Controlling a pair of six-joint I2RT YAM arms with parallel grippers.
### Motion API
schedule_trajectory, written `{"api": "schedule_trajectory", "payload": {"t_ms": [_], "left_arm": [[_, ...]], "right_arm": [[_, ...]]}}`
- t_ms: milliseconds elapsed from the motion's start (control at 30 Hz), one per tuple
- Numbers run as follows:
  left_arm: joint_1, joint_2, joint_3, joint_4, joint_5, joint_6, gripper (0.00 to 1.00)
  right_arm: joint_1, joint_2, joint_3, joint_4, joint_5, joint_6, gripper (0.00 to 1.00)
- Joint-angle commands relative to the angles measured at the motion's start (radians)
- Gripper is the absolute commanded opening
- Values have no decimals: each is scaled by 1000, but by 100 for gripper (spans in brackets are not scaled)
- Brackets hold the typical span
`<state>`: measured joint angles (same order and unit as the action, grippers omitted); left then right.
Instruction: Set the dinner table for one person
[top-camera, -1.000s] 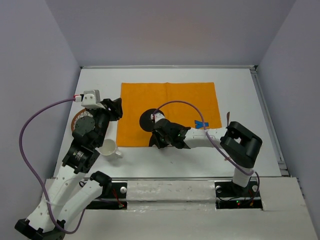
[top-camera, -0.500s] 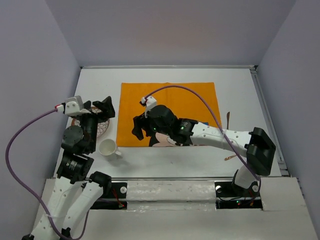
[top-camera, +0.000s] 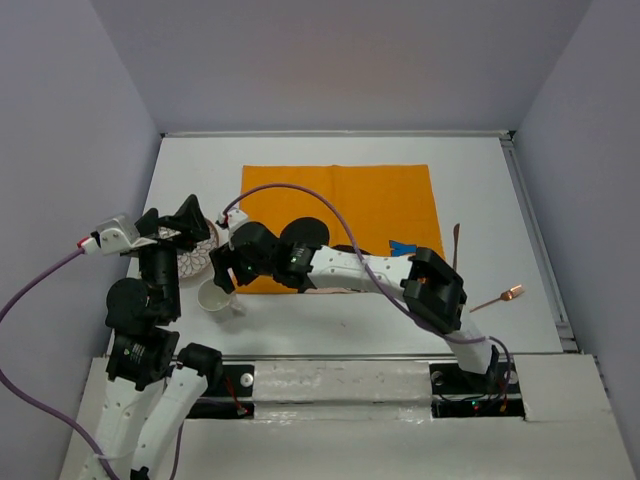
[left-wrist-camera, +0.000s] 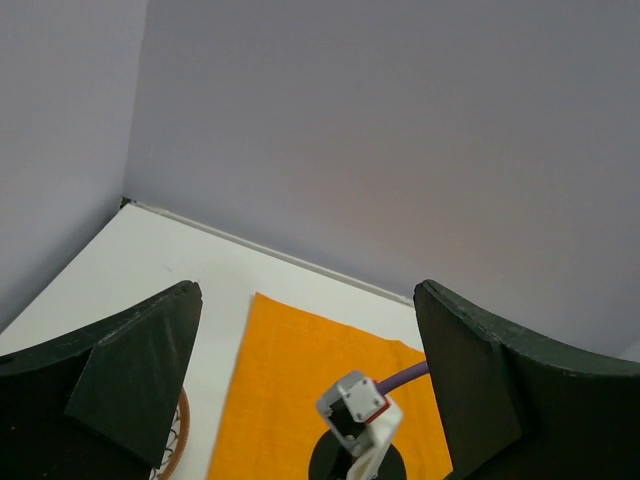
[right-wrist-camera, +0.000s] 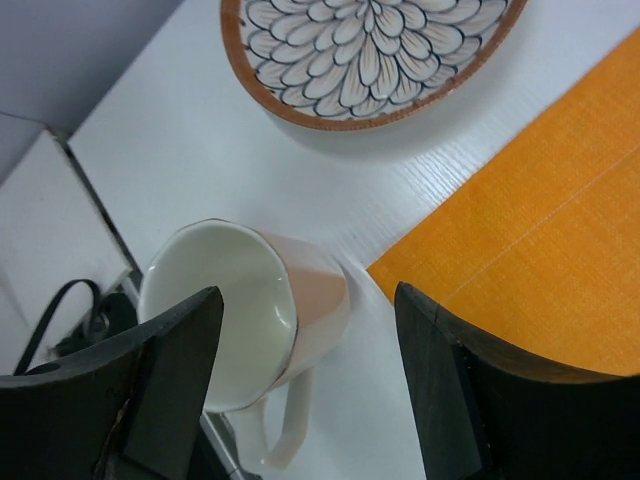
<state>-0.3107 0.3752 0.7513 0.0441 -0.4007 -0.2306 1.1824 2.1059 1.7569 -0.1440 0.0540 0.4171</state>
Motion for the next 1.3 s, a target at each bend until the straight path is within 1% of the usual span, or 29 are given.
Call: {"api": "schedule_trajectory", "payload": {"t_ms": [0, 67, 100, 133, 167, 200, 233, 267, 300, 333, 433, 533, 567, 600, 667, 700, 800, 833, 900, 933, 1067, 1100, 1133, 1167, 1200, 1267], "left_arm": [[18, -5, -6, 60, 0, -12, 99], [24, -9, -6, 62, 11, -13, 99], [25, -10, -6, 62, 17, -15, 99], [27, -9, -6, 62, 19, -16, 99], [30, -10, -7, 63, 19, -18, 99], [30, -12, -7, 63, 20, -18, 99], [32, -13, -7, 63, 22, -18, 99], [35, -13, -7, 65, 23, -19, 99], [38, -15, -7, 65, 23, -21, 99], [41, -15, -9, 65, 23, -21, 99], [53, -13, -10, 66, 28, -24, 99], [53, -12, -10, 66, 20, -23, 99], [53, -12, -10, 66, 22, -23, 99], [53, -10, -10, 66, 28, -23, 99], [53, -10, -10, 68, 34, -26, 99], [55, -12, -12, 68, 43, -27, 99], [55, -10, -12, 71, 56, -30, 99], [53, -9, -13, 73, 68, -32, 99], [53, -2, -17, 76, 91, -36, 99], [53, 5, -15, 77, 120, -39, 99], [53, 27, -13, 79, 158, -45, 99], [53, 28, -12, 79, 166, -47, 99], [53, 31, -13, 79, 168, -49, 99], [53, 33, -13, 79, 172, -49, 99], [53, 34, -13, 79, 174, -49, 99], [51, 44, -13, 79, 181, -50, 99]], "right_arm": [[31, 43, 105, -78, 49, -14, 73], [31, 58, 122, -100, 50, -12, 69], [40, 72, 136, -112, 53, -14, 63], [40, 78, 142, -115, 56, -14, 63], [40, 81, 145, -118, 63, -12, 49], [40, 88, 148, -120, 63, -11, 42], [49, 89, 154, -120, 63, -9, 29], [49, 89, 156, -117, 66, -6, 20], [49, 86, 159, -112, 69, 0, 5], [49, 82, 159, -108, 69, 3, 0], [49, 43, 138, -59, 81, 12, 0], [49, -41, 107, -31, 147, -12, 0], [49, -100, 93, -25, 165, -21, 0], [18, -134, 49, -7, 200, -37, 0], [-24, -207, -11, 15, 219, -47, 0], [-79, -274, -70, 26, 231, -54, 0], [-183, -358, -157, 32, 237, -58, 0], [-261, -401, -204, 37, 237, -69, 0], [-341, -431, -238, 37, 251, -99, 0], [-424, -451, -258, 37, 250, -107, 0], [-575, -452, -267, 32, 248, -159, 0], [-646, -448, -264, 31, 233, -164, 0], [-679, -442, -258, 27, 230, -175, 0], [-711, -420, -243, 27, 228, -182, 0], [-771, -406, -231, 24, 209, -187, 0], [-847, -348, -179, -15, 178, -201, 0]]}}
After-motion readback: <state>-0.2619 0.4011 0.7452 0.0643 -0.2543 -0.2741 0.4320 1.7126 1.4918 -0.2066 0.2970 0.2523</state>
